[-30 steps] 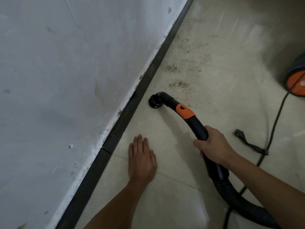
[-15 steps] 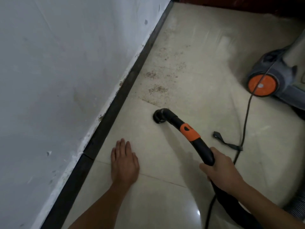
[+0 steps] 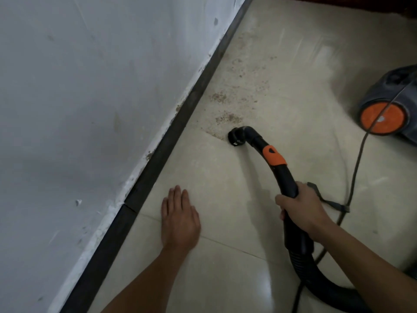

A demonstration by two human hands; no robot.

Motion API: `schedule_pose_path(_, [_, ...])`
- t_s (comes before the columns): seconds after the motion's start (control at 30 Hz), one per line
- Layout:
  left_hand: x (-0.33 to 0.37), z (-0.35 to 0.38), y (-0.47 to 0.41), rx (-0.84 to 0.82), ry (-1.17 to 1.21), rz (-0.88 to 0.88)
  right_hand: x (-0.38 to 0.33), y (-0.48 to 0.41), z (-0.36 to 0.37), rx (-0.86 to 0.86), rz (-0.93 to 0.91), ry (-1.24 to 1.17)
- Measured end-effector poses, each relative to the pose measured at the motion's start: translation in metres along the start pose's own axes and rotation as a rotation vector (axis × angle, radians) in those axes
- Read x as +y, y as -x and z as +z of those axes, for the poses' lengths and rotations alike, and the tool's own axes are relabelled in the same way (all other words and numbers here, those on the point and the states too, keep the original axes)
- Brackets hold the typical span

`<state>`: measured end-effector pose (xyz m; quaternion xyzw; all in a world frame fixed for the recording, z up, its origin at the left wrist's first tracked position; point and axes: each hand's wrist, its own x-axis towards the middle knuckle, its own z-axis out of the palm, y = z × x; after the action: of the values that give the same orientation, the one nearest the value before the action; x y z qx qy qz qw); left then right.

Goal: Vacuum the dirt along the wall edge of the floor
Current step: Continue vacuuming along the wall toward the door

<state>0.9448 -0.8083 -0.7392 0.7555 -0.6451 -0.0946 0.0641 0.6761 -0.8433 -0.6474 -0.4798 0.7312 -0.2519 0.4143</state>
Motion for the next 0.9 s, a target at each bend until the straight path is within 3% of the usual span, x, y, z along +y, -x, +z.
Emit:
schedule_pose_path(0.6, [-0.001,0.001,-0.003,-0.021,-0.021,-0.002,-0.087,-0.069,0.078,-0.186,-0.051,-0.012])
schedule_pose_path(0.77, [-0.002,0.001,-0.002,-0.028,-0.022,0.0,-0.069,-0.032,0.056,-0.25,-0.089,0.158])
schedule_pose_path(0.9, [-0.003,0.0,-0.001,-0.027,-0.019,0.0,-0.029,0.008,0.021,-0.168,-0.089,0.234])
